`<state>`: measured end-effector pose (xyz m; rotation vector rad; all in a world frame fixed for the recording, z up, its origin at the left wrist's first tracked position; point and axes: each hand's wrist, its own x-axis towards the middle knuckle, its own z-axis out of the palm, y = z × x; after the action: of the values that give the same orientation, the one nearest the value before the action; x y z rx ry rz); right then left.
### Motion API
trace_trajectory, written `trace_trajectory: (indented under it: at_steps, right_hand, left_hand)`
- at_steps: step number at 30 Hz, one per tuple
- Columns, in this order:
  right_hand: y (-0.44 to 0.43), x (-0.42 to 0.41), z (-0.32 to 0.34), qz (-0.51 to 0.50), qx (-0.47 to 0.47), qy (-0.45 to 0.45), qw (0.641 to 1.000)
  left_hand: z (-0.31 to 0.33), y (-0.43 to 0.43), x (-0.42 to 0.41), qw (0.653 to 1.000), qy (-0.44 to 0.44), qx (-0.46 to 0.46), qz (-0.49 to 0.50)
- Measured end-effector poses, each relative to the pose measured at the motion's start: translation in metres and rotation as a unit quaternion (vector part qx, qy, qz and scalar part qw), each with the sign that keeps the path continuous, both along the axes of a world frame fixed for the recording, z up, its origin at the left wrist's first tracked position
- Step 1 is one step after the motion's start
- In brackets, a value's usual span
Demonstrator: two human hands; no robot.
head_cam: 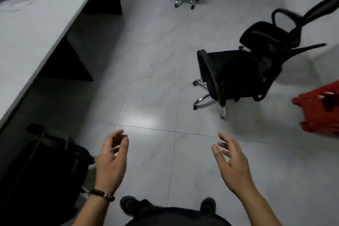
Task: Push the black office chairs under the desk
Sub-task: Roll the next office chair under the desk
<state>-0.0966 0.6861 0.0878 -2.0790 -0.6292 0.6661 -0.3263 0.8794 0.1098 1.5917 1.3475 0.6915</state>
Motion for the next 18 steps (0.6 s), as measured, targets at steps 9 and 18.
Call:
trace_trajectory:
  at_steps: [9, 18]
  right_hand:
    - [-0.161, 0.194, 0.000, -0.110, -0.040, 0.008, 0.993]
    - [-0.170, 0.354, -0.029, -0.116, -0.029, 0.032, 0.992]
  left_hand:
    - [0.003, -0.140, 0.250, 0.980, 0.055, 0.038, -0.188]
    - [-0.006, -0.145, 0.426, 0.973, 0.055, 0.088, -0.206]
